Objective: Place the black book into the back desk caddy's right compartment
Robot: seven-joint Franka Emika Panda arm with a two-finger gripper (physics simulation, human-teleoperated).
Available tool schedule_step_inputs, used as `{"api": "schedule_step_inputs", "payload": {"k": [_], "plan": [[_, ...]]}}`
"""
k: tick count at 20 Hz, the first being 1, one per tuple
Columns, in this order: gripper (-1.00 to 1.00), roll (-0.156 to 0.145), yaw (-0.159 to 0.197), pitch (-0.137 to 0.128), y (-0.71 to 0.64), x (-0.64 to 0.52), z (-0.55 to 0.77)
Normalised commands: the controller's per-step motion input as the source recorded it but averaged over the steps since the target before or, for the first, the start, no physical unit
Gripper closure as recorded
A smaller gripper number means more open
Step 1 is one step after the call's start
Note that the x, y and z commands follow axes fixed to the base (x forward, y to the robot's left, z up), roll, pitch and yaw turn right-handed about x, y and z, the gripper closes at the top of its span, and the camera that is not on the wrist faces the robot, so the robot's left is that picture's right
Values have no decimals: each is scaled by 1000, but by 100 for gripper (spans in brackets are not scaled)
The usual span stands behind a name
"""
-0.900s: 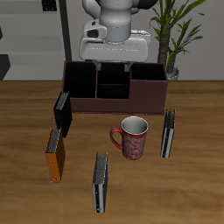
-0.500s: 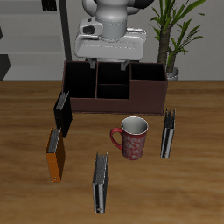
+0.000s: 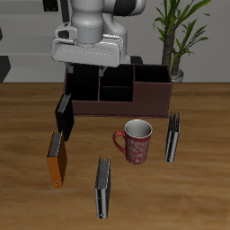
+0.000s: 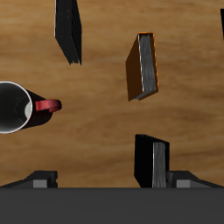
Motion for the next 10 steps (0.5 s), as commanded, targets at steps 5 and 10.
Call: {"api": "schedule_step_inputs", "payload": {"k": [5, 10], "plan": [[-100, -25, -38, -4, -692, -137, -429], [-100, -20, -32, -5, -461, -62, -258]]}}
